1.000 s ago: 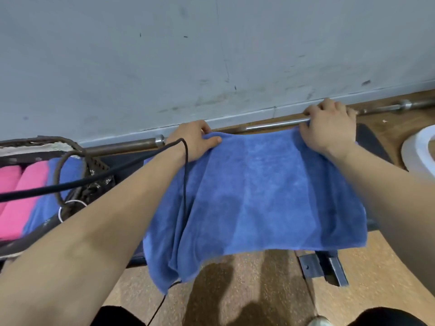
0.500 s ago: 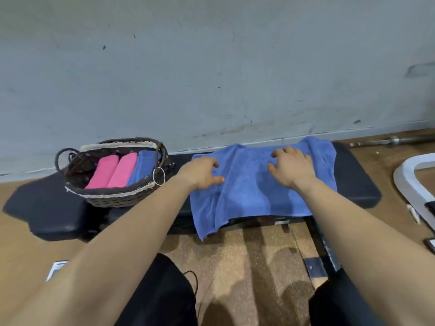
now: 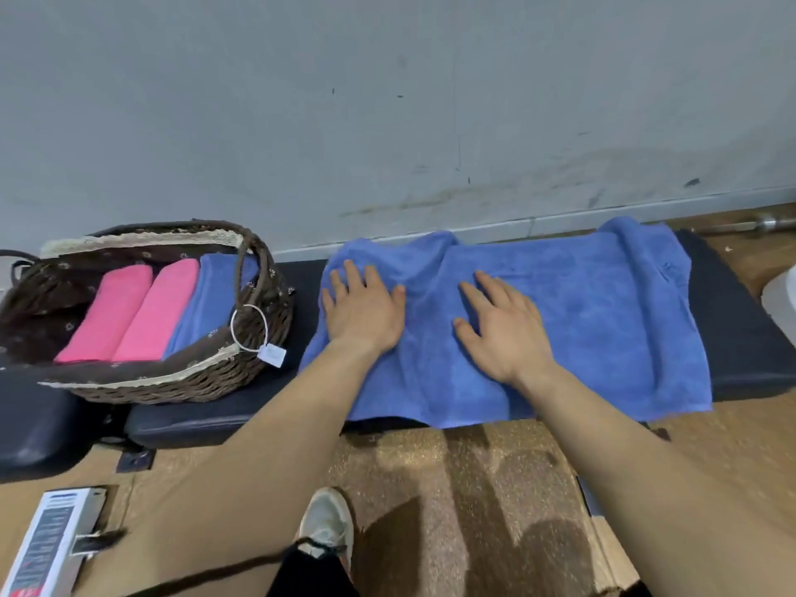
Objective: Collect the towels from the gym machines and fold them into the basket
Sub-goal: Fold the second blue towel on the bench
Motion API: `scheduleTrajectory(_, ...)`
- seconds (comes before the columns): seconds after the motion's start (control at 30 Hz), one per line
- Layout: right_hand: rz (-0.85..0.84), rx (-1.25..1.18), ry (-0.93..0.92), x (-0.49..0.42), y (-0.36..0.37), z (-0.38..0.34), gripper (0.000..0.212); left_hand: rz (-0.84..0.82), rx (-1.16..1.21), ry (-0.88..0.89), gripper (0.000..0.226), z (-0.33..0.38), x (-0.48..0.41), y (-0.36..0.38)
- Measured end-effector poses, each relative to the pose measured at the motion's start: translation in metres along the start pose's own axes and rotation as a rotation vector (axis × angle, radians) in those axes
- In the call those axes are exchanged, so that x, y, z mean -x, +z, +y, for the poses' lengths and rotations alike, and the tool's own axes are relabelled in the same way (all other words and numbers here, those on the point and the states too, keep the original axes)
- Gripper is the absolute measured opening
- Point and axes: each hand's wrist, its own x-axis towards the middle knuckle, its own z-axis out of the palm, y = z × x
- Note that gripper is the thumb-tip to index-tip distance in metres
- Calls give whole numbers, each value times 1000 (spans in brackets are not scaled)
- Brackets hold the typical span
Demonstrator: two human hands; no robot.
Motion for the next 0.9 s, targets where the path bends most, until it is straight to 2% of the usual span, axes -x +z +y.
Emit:
scheduleTrajectory(0.27,1,33,-17,-5,12,3,64,-36,-82,-89,82,-13,-2,10)
scheduleTrajectory(0.5,-141,46,-46,25,-14,6,70,-44,-71,-20,82,-21,45,1)
scheduleTrajectory(0.6,2,-20,35,44,-40,16,71,8,-49,41,73,-5,53,-10)
scheduleTrajectory(0.73,186,-149,248,75,-58,60,55,20,-47,279,62,52,55,-13)
scheduleTrajectory(0.9,379,-247,529,83,-76,128,45,0,73,547,51,144,36,-8)
